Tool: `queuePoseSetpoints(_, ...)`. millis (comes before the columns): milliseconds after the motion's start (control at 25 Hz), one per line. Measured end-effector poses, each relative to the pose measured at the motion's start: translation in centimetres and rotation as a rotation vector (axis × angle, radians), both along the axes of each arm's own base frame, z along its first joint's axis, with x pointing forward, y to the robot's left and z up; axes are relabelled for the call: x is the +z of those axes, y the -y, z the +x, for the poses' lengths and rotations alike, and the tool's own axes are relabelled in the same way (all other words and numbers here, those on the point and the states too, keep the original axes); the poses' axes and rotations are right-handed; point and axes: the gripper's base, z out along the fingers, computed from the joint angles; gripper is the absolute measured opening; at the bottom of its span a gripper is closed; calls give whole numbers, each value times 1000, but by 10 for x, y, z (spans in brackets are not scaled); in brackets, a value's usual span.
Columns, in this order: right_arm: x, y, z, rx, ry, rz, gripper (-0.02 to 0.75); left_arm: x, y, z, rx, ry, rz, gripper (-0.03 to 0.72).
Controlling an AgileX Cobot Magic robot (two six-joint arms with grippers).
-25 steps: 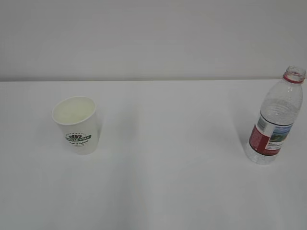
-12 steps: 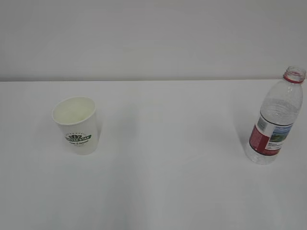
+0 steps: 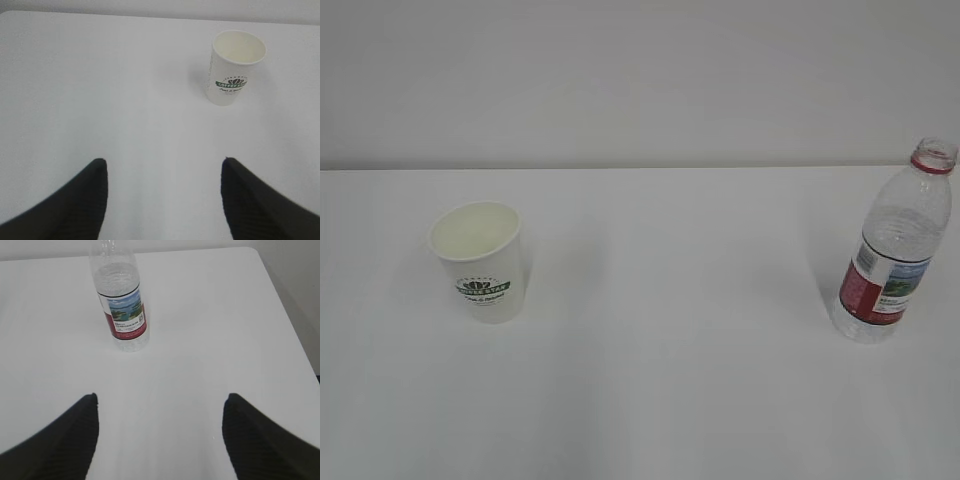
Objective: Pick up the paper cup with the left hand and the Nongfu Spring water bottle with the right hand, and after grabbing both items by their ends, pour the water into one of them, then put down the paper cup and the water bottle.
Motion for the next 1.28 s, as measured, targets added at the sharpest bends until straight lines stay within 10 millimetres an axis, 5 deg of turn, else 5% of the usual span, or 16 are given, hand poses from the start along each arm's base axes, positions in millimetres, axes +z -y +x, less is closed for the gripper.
queuePoseSetpoints(840, 1, 0, 0, 0, 6, 1, 582, 1, 1, 0, -6, 9, -10, 516)
queuePoseSetpoints(1280, 24, -1, 4, 7, 77, 5, 582, 15, 0, 6, 3, 142, -17, 516)
